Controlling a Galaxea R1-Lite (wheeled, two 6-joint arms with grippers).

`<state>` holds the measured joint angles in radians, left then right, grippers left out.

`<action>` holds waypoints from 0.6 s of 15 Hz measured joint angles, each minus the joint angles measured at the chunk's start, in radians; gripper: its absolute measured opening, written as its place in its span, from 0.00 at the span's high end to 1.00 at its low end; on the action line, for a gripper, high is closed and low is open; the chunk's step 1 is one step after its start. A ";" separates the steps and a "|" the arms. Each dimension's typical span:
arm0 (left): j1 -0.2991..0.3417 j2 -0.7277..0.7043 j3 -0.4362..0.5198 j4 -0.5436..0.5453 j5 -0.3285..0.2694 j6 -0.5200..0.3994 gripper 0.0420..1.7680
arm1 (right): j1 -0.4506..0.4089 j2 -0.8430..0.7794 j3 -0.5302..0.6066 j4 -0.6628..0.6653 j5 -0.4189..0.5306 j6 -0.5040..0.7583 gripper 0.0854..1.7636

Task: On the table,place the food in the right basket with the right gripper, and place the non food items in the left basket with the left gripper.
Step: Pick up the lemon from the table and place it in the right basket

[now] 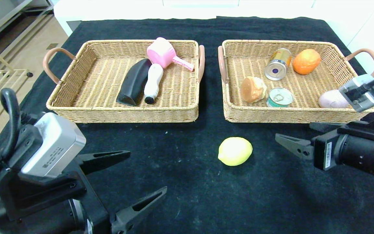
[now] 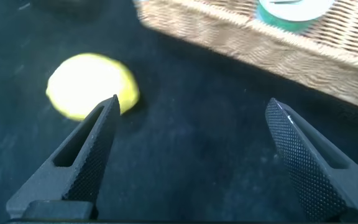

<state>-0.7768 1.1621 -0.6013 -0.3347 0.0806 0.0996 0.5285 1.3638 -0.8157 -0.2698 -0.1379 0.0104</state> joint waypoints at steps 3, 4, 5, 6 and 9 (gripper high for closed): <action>0.001 0.000 0.006 -0.001 0.000 0.000 0.03 | 0.077 0.050 -0.164 0.243 -0.123 0.081 0.03; 0.001 0.001 0.007 -0.001 0.000 0.000 0.03 | 0.112 0.073 -0.232 0.326 -0.165 0.139 0.03; 0.001 0.002 0.007 -0.001 0.000 0.000 0.03 | 0.144 0.097 -0.298 0.398 -0.202 0.198 0.03; 0.001 0.002 0.007 -0.001 0.000 0.001 0.03 | 0.177 0.125 -0.369 0.468 -0.235 0.251 0.03; 0.000 0.000 0.008 -0.002 0.000 0.001 0.03 | 0.271 0.207 -0.531 0.596 -0.313 0.347 0.03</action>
<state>-0.7764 1.1621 -0.5936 -0.3370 0.0806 0.1009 0.8000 1.5711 -1.3470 0.3260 -0.4513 0.3574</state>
